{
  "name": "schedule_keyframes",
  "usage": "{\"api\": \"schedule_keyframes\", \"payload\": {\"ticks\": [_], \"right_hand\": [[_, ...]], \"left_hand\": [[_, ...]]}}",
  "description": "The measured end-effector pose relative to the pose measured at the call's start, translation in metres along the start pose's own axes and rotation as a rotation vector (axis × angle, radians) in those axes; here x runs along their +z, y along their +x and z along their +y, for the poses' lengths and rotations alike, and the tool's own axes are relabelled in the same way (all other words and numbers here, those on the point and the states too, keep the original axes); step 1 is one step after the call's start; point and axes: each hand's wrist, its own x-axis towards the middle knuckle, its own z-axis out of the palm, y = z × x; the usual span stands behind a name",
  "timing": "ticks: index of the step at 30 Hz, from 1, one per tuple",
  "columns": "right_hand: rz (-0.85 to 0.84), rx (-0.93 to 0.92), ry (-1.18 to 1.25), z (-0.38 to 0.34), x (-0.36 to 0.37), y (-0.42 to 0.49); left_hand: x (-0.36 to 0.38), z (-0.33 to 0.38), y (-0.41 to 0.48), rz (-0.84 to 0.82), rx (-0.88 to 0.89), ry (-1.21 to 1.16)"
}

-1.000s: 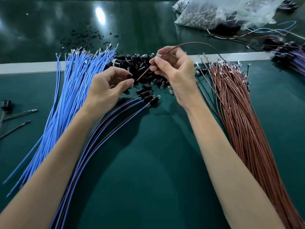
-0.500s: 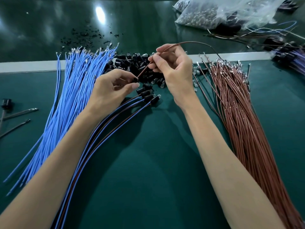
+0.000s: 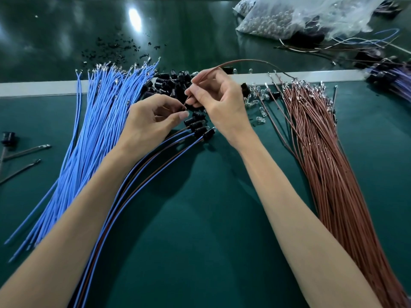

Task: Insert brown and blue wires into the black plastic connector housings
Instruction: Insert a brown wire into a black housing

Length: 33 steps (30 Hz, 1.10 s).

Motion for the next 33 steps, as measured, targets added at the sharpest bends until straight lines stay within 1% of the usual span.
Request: {"api": "schedule_keyframes", "payload": {"ticks": [6, 12, 16, 19, 22, 24, 25, 27, 28, 29, 30, 32, 33], "right_hand": [[0.015, 0.002, -0.022, 0.001, -0.007, 0.002], [-0.056, 0.018, -0.024, 0.003, -0.006, 0.002], [-0.039, 0.028, -0.018, 0.003, -0.008, 0.002], [-0.114, 0.041, -0.031, 0.004, -0.009, 0.001], [-0.175, 0.053, -0.097, 0.005, -0.009, 0.0], [-0.145, 0.086, -0.095, 0.004, -0.008, 0.0], [-0.104, 0.121, -0.042, 0.004, -0.008, 0.0], [0.035, 0.18, 0.114, 0.002, -0.006, 0.002], [0.095, 0.186, 0.148, 0.001, -0.007, 0.003], [0.114, 0.185, 0.128, 0.001, -0.008, 0.005], [0.084, 0.186, 0.069, 0.002, -0.009, 0.005], [-0.072, 0.206, -0.06, 0.002, -0.009, 0.003], [-0.118, 0.221, -0.067, 0.002, -0.008, 0.002]], "left_hand": [[-0.003, 0.003, 0.0, 0.004, -0.004, -0.034], [0.001, 0.001, 0.0, -0.019, -0.008, -0.011], [0.001, 0.002, -0.001, -0.019, -0.006, -0.031], [0.001, 0.005, -0.001, -0.007, -0.006, -0.091], [0.001, 0.005, -0.001, -0.003, -0.022, -0.096], [-0.001, 0.005, -0.001, -0.006, -0.027, -0.088], [-0.001, 0.006, -0.001, -0.004, -0.031, -0.087], [-0.002, 0.007, -0.001, 0.002, -0.039, -0.086], [-0.003, 0.009, -0.001, 0.002, -0.041, -0.088], [-0.003, 0.009, -0.001, 0.003, -0.041, -0.09], [-0.003, 0.01, -0.001, 0.003, -0.038, -0.092], [-0.003, 0.012, -0.002, 0.001, -0.029, -0.089], [-0.002, 0.013, -0.002, -0.002, -0.029, -0.086]]}}
